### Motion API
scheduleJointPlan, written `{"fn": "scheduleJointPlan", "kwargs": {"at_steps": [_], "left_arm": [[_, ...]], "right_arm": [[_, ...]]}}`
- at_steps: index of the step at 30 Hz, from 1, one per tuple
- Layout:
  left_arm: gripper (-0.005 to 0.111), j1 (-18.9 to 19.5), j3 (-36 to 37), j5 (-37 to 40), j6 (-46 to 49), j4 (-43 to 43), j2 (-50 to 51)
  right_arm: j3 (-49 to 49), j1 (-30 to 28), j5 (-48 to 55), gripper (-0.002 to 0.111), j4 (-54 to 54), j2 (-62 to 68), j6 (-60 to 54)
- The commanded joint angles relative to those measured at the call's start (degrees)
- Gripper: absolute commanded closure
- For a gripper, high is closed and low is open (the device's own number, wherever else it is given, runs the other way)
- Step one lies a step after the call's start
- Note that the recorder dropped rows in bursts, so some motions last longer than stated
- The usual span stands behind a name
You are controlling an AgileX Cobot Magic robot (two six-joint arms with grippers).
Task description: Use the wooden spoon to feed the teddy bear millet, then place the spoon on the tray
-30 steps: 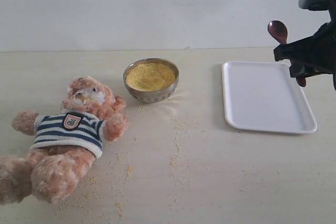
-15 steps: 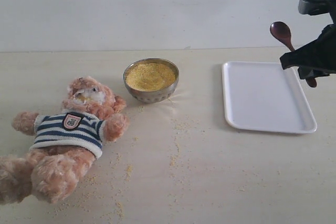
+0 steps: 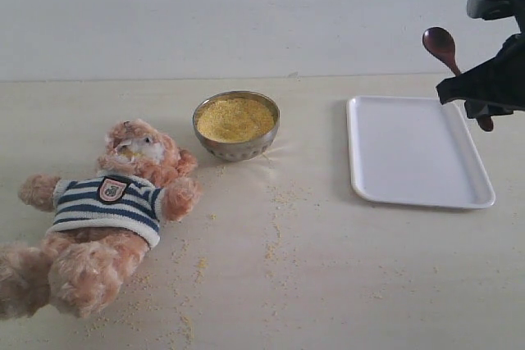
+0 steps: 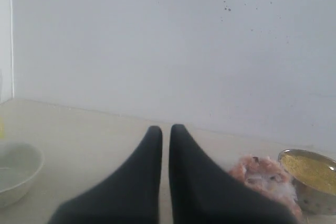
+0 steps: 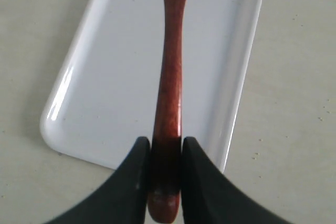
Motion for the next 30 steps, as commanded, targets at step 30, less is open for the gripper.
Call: {"fn": "scheduleJointPlan", "kwargs": {"at_steps": [30], "left_arm": [[0.102,-0.5,0.2,10.5,-0.7,-0.3,-4.2]], "right_arm": [[0.3,-0.4,-4.2,0.109,1.9,5.0,0.3]]}}
